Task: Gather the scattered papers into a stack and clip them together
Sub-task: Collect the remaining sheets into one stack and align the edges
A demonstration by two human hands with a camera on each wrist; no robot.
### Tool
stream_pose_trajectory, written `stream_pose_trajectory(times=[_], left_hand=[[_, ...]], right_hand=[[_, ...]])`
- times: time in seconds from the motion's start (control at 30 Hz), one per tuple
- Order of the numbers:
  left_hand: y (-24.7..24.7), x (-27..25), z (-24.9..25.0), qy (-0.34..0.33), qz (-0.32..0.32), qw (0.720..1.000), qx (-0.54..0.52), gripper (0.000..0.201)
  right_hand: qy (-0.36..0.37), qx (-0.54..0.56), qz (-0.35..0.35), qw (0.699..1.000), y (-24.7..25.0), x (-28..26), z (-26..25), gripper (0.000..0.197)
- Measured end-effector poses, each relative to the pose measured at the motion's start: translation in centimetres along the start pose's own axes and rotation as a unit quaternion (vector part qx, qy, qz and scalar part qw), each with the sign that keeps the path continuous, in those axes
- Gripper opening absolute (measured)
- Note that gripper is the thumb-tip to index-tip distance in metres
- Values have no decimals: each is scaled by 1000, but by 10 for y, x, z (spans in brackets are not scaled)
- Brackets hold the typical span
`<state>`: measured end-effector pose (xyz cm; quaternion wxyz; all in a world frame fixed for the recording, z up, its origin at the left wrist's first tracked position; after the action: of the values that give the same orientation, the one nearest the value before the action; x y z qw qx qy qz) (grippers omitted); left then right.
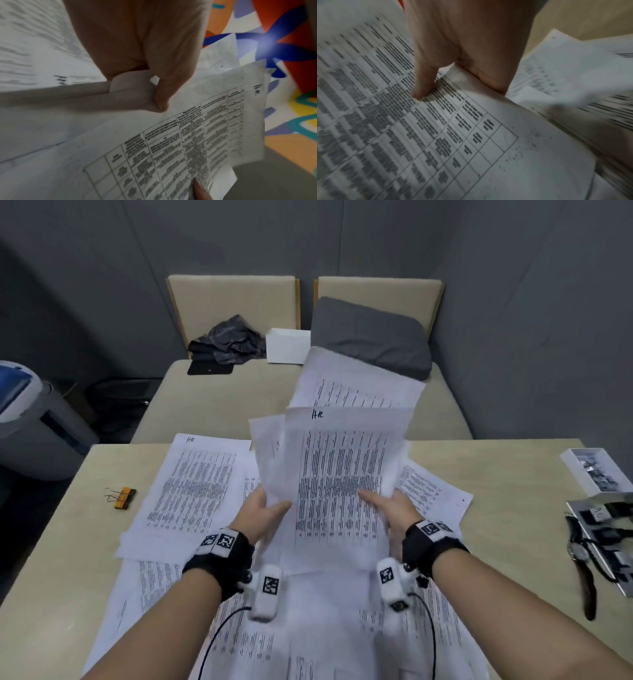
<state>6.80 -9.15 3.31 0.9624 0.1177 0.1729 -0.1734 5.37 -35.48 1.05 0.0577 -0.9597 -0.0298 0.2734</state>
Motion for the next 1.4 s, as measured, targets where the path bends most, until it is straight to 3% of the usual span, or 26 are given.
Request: stream_pose_trajectory(times=[0.07,0.1,0.3,0.37,0.43,0.5,0.6,0.73,0.9,1.03,1.13,1.2,1.27,1.4], left_hand=[[12,-4,21,-27,33,999,-28,19],[16,-7,34,-51,48,997,-45,21],[50,-35,102,-153,147,975,-65,17],[53,-47,115,-173,148,972,-50,39],[54,-58,119,-176,148,971,-59,64],[55,-60,114,-192,126,970,-82,75],[62,-63,112,-197,128,971,-38,70],[70,-61,113,-193,149,970,-22,66],[81,-53,93,-171,139,973,-62,76],[79,-40,64,-126,102,986,-31,59],[76,-33,64,-127,122,984,-21,43],[70,-33,74,-147,107,979,-87,59],[71,-32,82,-171,97,971,-137,77],[80,-23,85,-171,104,974,-110,73]], right_hand=[[61,-28,6,998,-8,0,-35,41],[90,-33,9,995,-12,-1,-52,35],[214,-60,-12,975,-52,-27,-137,40],[246,-59,-39,967,-67,-38,-151,38],[254,-68,-84,961,-82,-45,-154,42],[245,-71,-99,962,-88,-43,-146,54],[234,-67,-70,967,-89,-35,-133,69],[237,-85,-21,968,-89,-31,-134,40],[238,-72,2,969,-77,-25,-139,48],[188,-75,-42,978,-84,-12,-120,76],[212,-62,-27,975,-88,-13,-121,57],[238,-17,-24,971,-86,-14,-130,53],[262,-9,-30,965,-85,-17,-138,66],[287,-141,-6,947,-86,-24,-149,91]])
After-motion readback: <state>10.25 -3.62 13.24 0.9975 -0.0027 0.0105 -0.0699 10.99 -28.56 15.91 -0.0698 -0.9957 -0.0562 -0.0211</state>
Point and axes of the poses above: each hand's wrist, its own x-axis towards the middle knuckle, its own y-axis out of the back of the hand, z = x × y, the point moved 9 cm from there along x, towards the middle knuckle, and after that the axes turned 12 degrees about -z, right-handed, at the moved point
